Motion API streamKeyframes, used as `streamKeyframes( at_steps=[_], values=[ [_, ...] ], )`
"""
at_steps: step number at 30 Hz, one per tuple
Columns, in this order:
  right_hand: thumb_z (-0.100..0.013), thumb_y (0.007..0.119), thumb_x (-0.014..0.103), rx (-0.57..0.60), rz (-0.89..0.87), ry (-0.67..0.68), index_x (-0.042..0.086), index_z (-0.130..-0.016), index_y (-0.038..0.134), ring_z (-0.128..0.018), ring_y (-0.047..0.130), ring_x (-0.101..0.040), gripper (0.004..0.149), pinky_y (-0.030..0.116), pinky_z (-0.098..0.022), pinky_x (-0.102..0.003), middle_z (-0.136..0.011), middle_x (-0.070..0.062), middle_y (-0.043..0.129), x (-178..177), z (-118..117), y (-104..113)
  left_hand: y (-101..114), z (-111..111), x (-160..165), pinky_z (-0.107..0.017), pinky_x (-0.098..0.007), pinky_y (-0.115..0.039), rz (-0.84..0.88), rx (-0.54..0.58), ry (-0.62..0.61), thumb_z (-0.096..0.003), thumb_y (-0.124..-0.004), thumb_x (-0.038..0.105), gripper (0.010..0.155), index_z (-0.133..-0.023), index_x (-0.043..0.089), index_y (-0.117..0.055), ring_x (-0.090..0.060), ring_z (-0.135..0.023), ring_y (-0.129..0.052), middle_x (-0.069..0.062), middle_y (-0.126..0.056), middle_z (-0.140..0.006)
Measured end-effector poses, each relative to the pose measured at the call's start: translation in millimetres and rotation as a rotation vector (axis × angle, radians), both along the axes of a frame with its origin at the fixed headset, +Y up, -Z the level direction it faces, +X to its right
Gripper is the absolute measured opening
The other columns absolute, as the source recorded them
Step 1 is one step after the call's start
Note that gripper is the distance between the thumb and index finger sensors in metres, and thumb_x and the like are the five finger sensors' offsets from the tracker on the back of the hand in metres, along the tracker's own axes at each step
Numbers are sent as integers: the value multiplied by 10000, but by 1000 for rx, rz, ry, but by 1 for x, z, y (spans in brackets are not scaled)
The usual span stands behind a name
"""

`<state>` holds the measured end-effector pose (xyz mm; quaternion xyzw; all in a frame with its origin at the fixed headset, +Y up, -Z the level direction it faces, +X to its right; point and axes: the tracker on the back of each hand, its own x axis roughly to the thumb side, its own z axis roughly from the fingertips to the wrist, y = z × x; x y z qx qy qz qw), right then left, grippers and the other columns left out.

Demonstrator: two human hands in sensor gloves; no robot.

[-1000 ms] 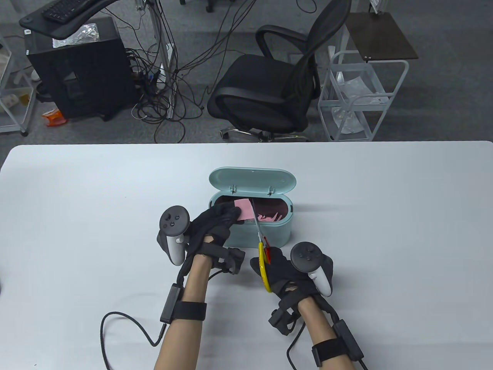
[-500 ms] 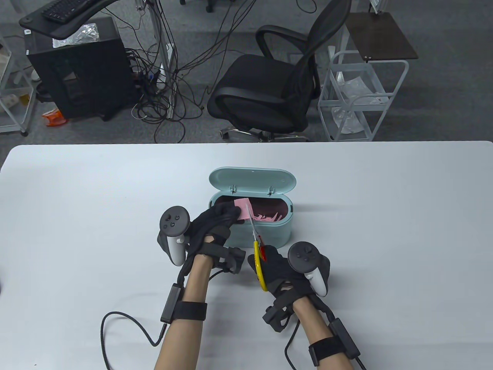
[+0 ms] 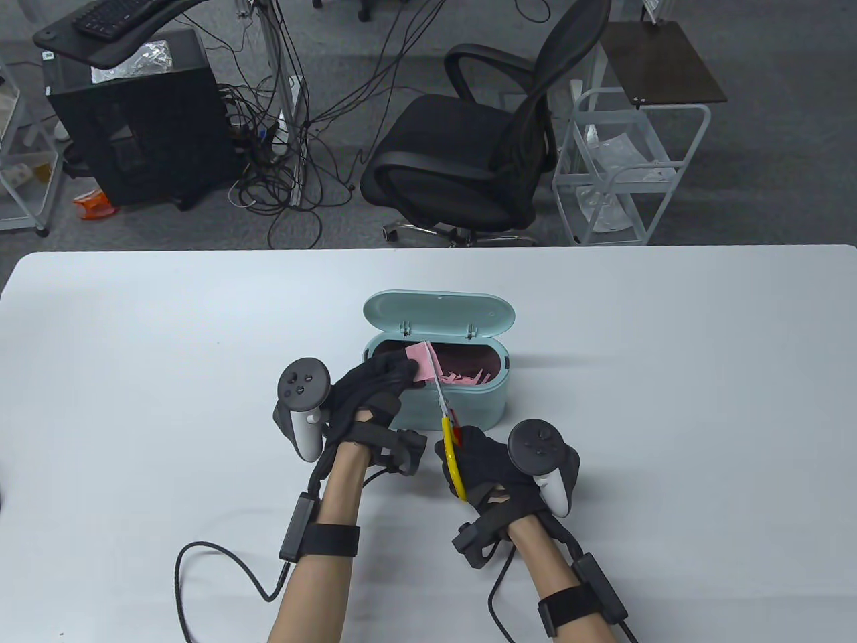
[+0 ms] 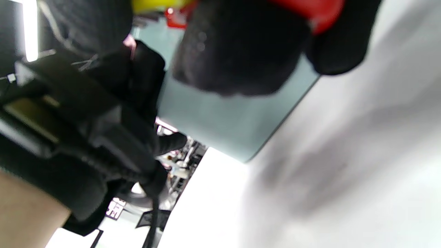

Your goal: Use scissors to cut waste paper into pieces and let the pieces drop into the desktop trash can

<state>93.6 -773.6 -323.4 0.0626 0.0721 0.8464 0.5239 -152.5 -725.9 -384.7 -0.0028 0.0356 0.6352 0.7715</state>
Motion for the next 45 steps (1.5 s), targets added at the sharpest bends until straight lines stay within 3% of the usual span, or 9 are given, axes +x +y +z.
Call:
streamKeyframes(
  at_steps=[5,8,23,25,31,33,36,38,45],
  values=[
    [-389,729,590,-16,-14,2,115,-778,783,-209,1002,-159,617,783,-558,-519,-522,1,975,3,0,0,1,-1,0,-724,-700,-318,-16,5,-25,-422,-865,412,394,-763,237,-956,-195,-823,-927,60,-1080,-657],
    [-409,679,665,-74,15,88,139,-863,691,-405,958,-232,695,549,-659,-668,-713,-57,882,1,1,2,2,-1,0,-725,-701,-337,-49,14,-14,-415,-869,416,392,-749,233,-964,-195,-810,-940,62,-1086,-643],
    [-410,676,651,-69,-7,40,123,-847,704,-379,974,-225,686,630,-636,-625,-684,-56,896,-5,-2,7,3,-2,1,-729,-692,-336,-90,8,-38,-405,-881,433,389,-738,256,-974,-183,-827,-926,83,-1090,-647],
    [-401,722,565,7,-39,-45,74,-762,784,-168,1006,-134,613,785,-562,-502,-479,9,975,-5,-3,11,3,-2,1,-729,-691,-335,-89,7,-38,-405,-880,434,390,-740,255,-973,-183,-827,-925,83,-1090,-647],
    [-400,733,574,-22,-100,-98,79,-755,800,-153,1016,-134,614,796,-556,-491,-471,6,993,3,-2,11,2,-2,1,-728,-685,-335,-65,-2,-19,-401,-882,439,385,-732,266,-977,-177,-823,-928,88,-1094,-641],
    [-403,722,584,-21,-54,-84,86,-773,788,-183,1013,-142,624,766,-572,-519,-503,-5,984,6,-2,10,2,-1,2,-728,-684,-332,-51,-5,-10,-402,-881,441,387,-733,264,-976,-177,-822,-927,85,-1094,-641],
    [-400,663,692,-75,40,21,127,-878,665,-440,963,-251,741,587,-650,-650,-746,-88,862,5,1,7,1,-1,2,-727,-682,-327,-32,-9,-4,-405,-879,442,385,-733,265,-975,-176,-823,-926,86,-1093,-642],
    [-409,617,729,-116,82,91,135,-928,572,-576,902,-293,789,517,-674,-680,-868,-117,757,5,2,4,1,0,1,-726,-681,-323,-15,-14,-3,-406,-879,442,386,-735,263,-974,-178,-826,-924,83,-1092,-644],
    [-403,625,725,-88,162,124,131,-927,574,-569,899,-294,793,519,-678,-674,-868,-124,754,-2,6,1,1,0,1,-725,-681,-314,8,-20,2,-412,-874,445,389,-741,260,-969,-176,-830,-920,76,-1090,-648]
  ],
)
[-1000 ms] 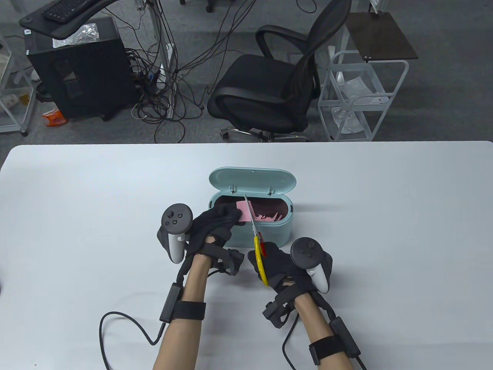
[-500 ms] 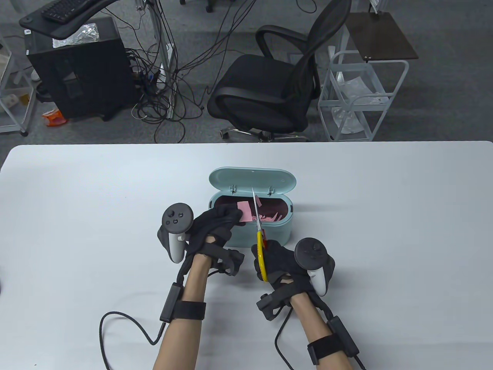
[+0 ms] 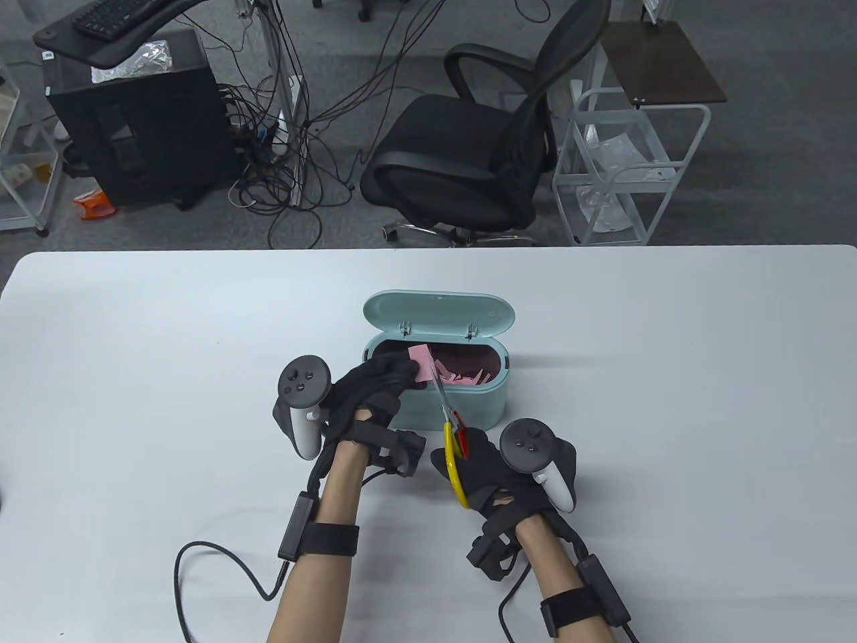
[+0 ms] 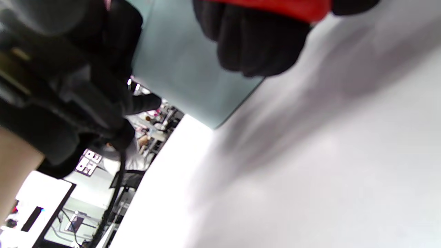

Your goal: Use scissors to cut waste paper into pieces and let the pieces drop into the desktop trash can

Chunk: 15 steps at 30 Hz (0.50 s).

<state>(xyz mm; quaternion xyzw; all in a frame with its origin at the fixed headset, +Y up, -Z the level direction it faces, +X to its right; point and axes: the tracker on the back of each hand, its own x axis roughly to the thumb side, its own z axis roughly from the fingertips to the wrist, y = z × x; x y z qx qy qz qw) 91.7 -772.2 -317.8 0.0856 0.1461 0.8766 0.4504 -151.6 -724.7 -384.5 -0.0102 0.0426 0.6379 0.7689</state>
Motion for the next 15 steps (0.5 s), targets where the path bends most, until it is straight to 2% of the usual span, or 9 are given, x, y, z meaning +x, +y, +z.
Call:
streamKeyframes(
  at_steps=[7,15],
  values=[
    [-422,608,665,38,-75,-33,123,-883,639,-454,941,-254,711,637,-645,-606,-773,-98,832,-8,-3,3,0,0,0,-723,-685,-317,-11,5,1,-412,-876,443,390,-734,247,-974,-179,-825,-921,67,-1095,-630],
    [-417,632,644,45,-95,-49,122,-850,684,-386,968,-231,680,681,-623,-583,-707,-74,880,-7,-4,4,0,0,-1,-724,-685,-315,-7,5,-1,-411,-876,443,390,-733,247,-975,-177,-825,-922,68,-1096,-628]
  ],
)
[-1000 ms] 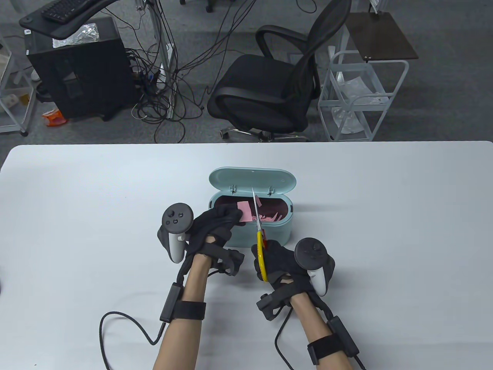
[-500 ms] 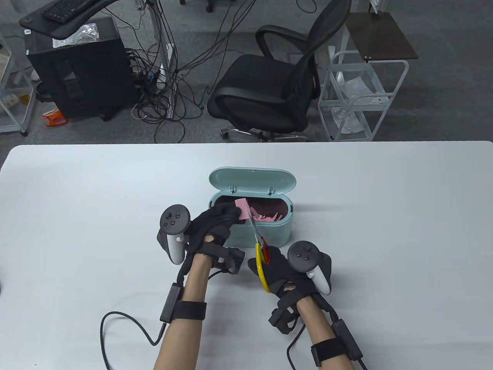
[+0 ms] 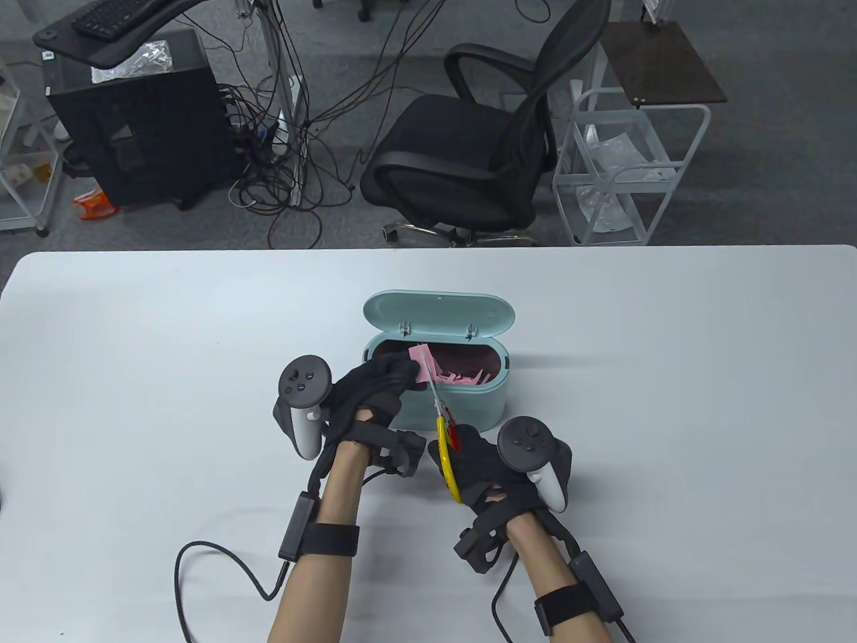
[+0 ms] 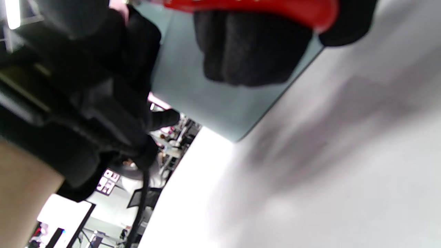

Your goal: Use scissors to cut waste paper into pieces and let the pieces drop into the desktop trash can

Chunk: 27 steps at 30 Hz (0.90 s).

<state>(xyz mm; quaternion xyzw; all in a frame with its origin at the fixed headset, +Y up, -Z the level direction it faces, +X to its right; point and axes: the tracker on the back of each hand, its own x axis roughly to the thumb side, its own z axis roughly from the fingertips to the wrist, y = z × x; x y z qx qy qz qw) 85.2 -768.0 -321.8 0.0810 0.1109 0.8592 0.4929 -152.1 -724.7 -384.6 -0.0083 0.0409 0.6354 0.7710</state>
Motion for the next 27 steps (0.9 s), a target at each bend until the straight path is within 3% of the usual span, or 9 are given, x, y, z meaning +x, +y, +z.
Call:
streamKeyframes(
  at_steps=[5,9,14,27],
  values=[
    [-404,678,560,54,5,-61,97,-781,764,-216,1002,-166,603,765,-582,-526,-543,-21,964,2,-1,5,0,0,0,-724,-685,-322,-2,9,13,-408,-875,442,394,-734,245,-975,-175,-818,-928,69,-1096,-626],
    [-401,691,568,53,-5,-68,106,-774,779,-201,1004,-156,600,766,-587,-522,-528,-11,974,5,-1,5,-1,0,0,-725,-685,-326,-3,11,14,-409,-872,441,395,-736,244,-974,-174,-816,-931,54,-1097,-623],
    [-411,680,647,-9,-19,5,128,-850,707,-364,967,-223,680,608,-643,-641,-685,-69,896,5,-2,6,2,0,2,-726,-686,-336,-59,21,-1,-408,-871,441,391,-729,244,-978,-177,-815,-931,72,-1094,-620],
    [-421,656,617,21,-33,-36,112,-839,716,-346,977,-222,658,644,-631,-614,-662,-61,909,0,-4,7,2,0,3,-728,-687,-339,-89,26,-8,-406,-874,445,391,-727,249,-980,-180,-816,-930,79,-1094,-621]
  ],
)
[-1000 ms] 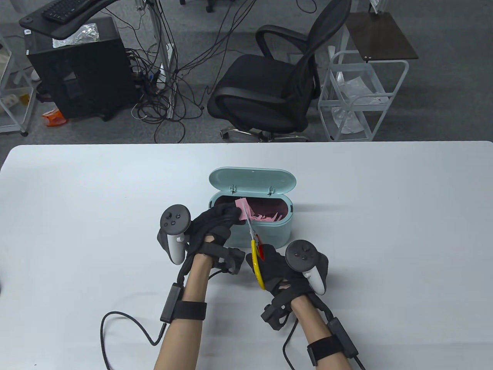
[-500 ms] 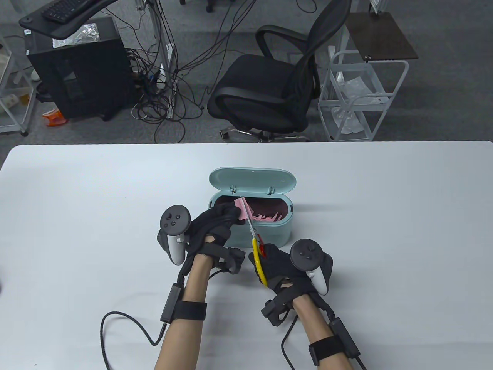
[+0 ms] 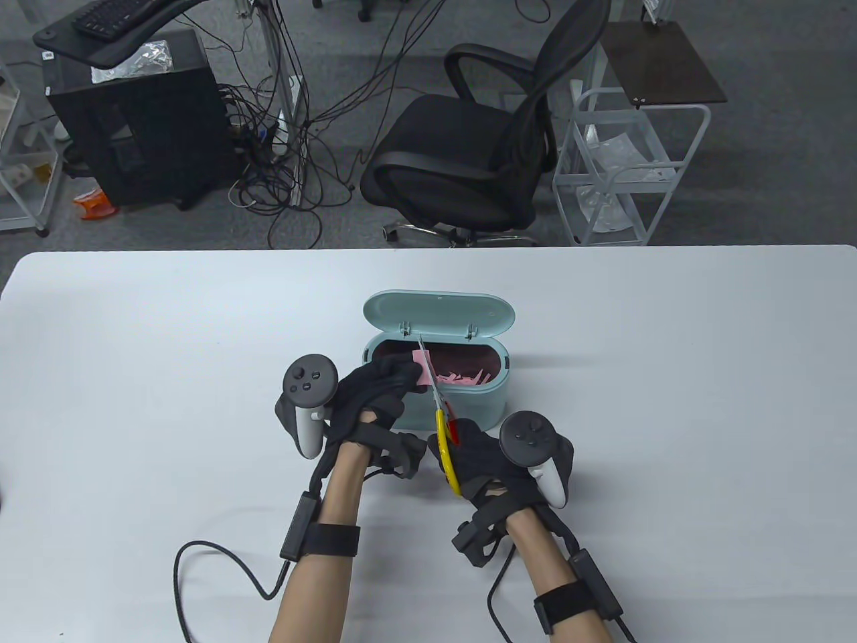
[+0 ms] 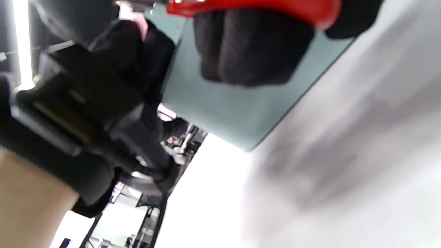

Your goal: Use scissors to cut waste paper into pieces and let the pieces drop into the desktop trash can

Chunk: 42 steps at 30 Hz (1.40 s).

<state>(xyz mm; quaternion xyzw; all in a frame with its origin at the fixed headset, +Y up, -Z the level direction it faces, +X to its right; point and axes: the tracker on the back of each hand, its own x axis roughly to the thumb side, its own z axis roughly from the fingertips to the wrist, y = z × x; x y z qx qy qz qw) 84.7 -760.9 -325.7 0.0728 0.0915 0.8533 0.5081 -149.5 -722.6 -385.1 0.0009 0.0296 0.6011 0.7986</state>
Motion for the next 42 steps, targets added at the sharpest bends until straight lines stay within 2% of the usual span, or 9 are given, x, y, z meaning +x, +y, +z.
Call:
streamKeyframes(
  at_steps=[3,9,11,15,18,30,34,40,42],
  values=[
    [-404,690,553,45,19,-78,84,-765,793,-185,1012,-161,600,745,-599,-527,-503,-17,982,1,-1,4,0,0,0,-728,-686,-343,-7,1,2,-404,-872,448,395,-729,251,-979,-177,-816,-931,82,-1094,-621],
    [-404,712,568,46,-16,-93,97,-768,798,-198,1013,-167,602,711,-630,-523,-518,-24,986,6,0,2,0,0,1,-727,-686,-337,13,-4,7,-405,-875,441,392,-731,248,-977,-182,-819,-926,74,-1093,-624],
    [-409,701,598,42,30,-65,101,-803,766,-276,993,-215,637,635,-644,-596,-594,-64,951,6,1,1,-1,0,0,-728,-687,-330,36,-9,7,-408,-872,440,394,-737,247,-972,-179,-822,-923,77,-1090,-629],
    [-407,635,696,4,206,44,138,-934,545,-584,875,-300,773,462,-682,-697,-892,-127,721,6,4,-6,-4,1,-2,-726,-687,-314,97,-18,15,-414,-871,431,392,-744,242,-967,-181,-829,-919,64,-1088,-638],
    [-404,637,694,22,254,40,137,-937,539,-599,864,-308,777,449,-685,-702,-906,-136,706,6,6,-9,-5,1,-3,-726,-684,-306,134,-24,21,-416,-868,435,391,-746,251,-965,-174,-832,-919,63,-1087,-644],
    [-412,618,661,86,235,8,135,-919,600,-539,898,-289,730,511,-680,-669,-847,-116,775,-1,5,-5,-6,0,-4,-726,-683,-315,115,-19,31,-424,-865,441,386,-746,253,-966,-168,-828,-924,79,-1090,-639],
    [-412,634,639,106,240,-17,130,-873,662,-439,951,-240,687,608,-658,-618,-756,-80,852,-1,5,-3,-6,0,-3,-725,-685,-324,99,-14,40,-420,-867,445,392,-743,247,-969,-171,-823,-928,59,-1094,-633],
    [-402,662,649,109,234,-29,127,-851,697,-396,969,-232,690,651,-637,-600,-705,-69,886,-1,5,-3,-6,0,-3,-725,-685,-332,93,-12,47,-418,-869,448,396,-741,243,-971,-169,-817,-934,58,-1096,-628],
    [-398,688,623,131,237,-55,123,-817,738,-317,994,-192,655,709,-614,-560,-629,-40,928,0,4,-1,-6,0,-3,-725,-685,-331,97,-12,48,-413,-870,450,404,-745,241,-968,-168,-818,-933,57,-1096,-629]
  ],
)
